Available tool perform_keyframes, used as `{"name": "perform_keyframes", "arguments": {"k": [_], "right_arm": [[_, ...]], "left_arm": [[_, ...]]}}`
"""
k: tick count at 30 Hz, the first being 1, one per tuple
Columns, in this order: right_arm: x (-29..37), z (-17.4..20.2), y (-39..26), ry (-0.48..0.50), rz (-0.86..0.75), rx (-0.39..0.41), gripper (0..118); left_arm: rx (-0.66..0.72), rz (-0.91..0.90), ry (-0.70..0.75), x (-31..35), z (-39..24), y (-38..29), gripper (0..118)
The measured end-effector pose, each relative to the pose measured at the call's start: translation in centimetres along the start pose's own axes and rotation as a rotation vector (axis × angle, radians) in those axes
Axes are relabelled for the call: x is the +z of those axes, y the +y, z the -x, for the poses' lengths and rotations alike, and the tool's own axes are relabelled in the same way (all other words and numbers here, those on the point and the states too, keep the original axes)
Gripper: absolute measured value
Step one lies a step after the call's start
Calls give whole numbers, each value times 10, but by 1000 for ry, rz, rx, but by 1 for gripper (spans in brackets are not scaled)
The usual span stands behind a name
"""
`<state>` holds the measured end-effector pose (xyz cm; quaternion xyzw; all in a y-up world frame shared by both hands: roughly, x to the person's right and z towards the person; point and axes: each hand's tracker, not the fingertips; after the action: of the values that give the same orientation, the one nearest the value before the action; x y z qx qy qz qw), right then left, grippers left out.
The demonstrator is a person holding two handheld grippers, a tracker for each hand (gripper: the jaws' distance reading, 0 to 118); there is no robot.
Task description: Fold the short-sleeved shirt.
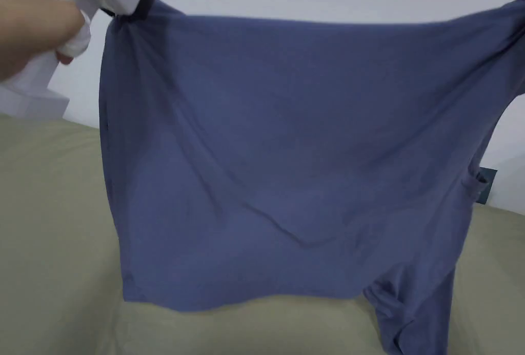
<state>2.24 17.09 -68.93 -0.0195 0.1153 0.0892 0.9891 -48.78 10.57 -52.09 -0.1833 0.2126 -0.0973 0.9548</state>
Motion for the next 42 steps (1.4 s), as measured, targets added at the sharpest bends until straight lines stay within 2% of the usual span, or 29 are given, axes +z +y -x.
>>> {"name": "perform_keyframes", "arguments": {"k": [3,10,13,17,22,24,32,40,42], "right_arm": [[1,-3,17,-2,-47,-44,5],[8,9,18,29,-17,30,5],[22,13,3,60,-2,18,5],[39,17,-17,93,43,96,5],[84,22,-60,118,108,116,5],[115,31,-78,136,139,121,5],[187,29,-146,162,251,67,5],[239,13,-218,194,391,-109,5],[257,13,-237,202,411,-130,5]], "left_arm": [[-53,-18,43,1,0,15,1],[-24,-27,37,-16,2,22,1],[15,-33,-6,-16,9,12,1],[37,-11,-27,-7,13,-14,1],[-1,22,-77,44,-3,-71,1],[-17,31,-94,34,-5,-79,1],[6,85,-194,82,0,-154,1],[159,225,-252,131,12,-248,1],[188,275,-284,140,15,-273,1]]}}
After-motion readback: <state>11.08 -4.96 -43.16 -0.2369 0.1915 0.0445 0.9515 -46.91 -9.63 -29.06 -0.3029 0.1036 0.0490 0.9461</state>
